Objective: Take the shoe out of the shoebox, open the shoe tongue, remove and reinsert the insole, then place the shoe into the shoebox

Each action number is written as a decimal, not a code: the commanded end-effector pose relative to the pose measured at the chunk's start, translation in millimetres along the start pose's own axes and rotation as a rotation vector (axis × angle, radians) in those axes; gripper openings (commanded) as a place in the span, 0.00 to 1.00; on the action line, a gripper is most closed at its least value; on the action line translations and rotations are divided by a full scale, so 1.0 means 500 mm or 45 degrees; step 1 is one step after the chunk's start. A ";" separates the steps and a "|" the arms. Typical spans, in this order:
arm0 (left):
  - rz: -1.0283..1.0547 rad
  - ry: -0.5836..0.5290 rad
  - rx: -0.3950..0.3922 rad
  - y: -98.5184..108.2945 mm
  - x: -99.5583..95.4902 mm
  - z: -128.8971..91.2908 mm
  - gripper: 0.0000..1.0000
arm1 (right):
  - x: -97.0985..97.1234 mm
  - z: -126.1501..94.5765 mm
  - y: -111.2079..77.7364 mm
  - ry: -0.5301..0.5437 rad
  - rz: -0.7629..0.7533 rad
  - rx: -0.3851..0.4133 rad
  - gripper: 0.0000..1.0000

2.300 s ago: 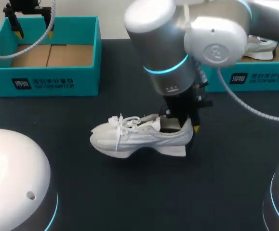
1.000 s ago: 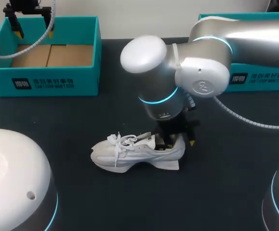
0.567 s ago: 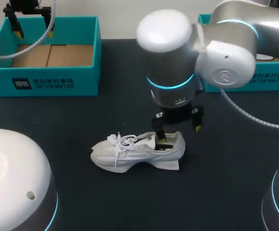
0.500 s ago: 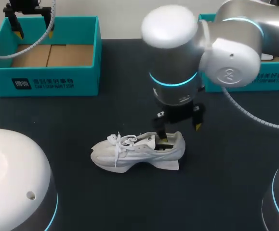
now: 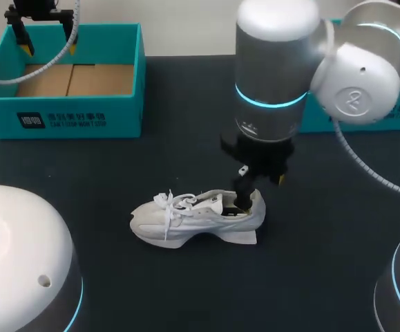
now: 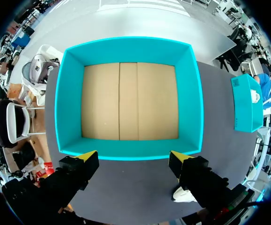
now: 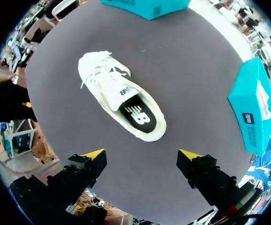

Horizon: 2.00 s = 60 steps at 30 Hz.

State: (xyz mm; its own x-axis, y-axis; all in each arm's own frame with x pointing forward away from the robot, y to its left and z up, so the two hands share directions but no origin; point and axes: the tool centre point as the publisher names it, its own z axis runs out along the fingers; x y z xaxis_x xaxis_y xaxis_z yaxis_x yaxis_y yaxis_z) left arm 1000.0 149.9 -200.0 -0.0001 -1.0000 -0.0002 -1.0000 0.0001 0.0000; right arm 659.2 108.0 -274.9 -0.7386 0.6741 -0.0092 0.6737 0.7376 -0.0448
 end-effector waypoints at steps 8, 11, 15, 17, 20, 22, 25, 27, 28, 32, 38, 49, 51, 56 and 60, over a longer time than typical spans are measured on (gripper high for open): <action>0.000 0.000 0.000 0.000 0.000 0.000 1.00 | -0.004 0.001 0.008 0.030 -0.503 0.122 1.00; 0.000 0.000 0.000 0.000 0.000 0.000 1.00 | -0.010 0.009 0.011 0.034 -0.563 -0.040 1.00; 0.000 0.000 0.000 0.000 0.000 0.000 1.00 | -0.049 0.037 -0.010 0.146 -0.614 -0.287 1.00; 0.000 0.000 0.000 0.000 0.000 0.000 1.00 | -0.061 0.047 -0.023 0.157 -0.622 -0.381 1.00; 0.000 0.000 0.000 0.000 0.000 0.000 1.00 | -0.076 0.055 -0.045 0.164 -0.619 -0.476 1.00; 0.000 0.000 0.000 0.000 0.000 0.000 1.00 | -0.085 0.058 -0.056 0.176 -0.656 -0.557 1.00; 0.000 0.000 0.000 0.000 0.000 0.000 1.00 | -0.096 0.057 -0.070 0.175 -0.714 -0.641 1.00; 0.000 0.000 0.000 0.000 0.000 0.000 1.00 | -0.102 0.056 -0.077 0.191 -0.737 -0.682 1.00; 0.000 0.000 0.000 0.000 0.000 0.000 1.00 | -0.105 0.057 -0.079 0.194 -0.762 -0.717 1.00; 0.000 0.000 0.000 0.000 0.000 0.000 1.00 | -0.116 0.068 -0.085 0.209 -0.831 -0.837 1.00; 0.000 0.000 0.000 0.000 0.000 0.000 1.00 | -0.136 0.088 -0.091 0.225 -0.877 -0.905 1.00; 0.000 0.000 0.000 0.000 0.000 0.000 1.00 | -0.166 0.145 -0.104 0.317 -0.943 -1.159 1.00; 0.000 0.000 0.000 0.000 0.000 0.000 1.00 | -0.169 0.154 -0.107 0.337 -0.981 -1.234 1.00; 0.000 0.000 0.000 0.000 0.000 0.000 1.00 | -0.177 0.180 -0.111 0.353 -0.999 -1.329 1.00; 0.000 0.000 0.000 0.000 0.000 0.000 1.00 | -0.189 0.206 -0.118 0.371 -0.977 -1.367 1.00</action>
State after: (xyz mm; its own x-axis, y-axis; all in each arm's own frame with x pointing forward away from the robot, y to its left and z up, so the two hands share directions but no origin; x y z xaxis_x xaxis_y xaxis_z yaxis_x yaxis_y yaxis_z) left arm 1000.0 149.9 -200.0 -0.0001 -1.0000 -0.0002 -1.0000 0.0001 0.0000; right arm 689.4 1.2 -364.0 -0.9932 -0.0410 -0.1087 -0.1000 0.7779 0.6204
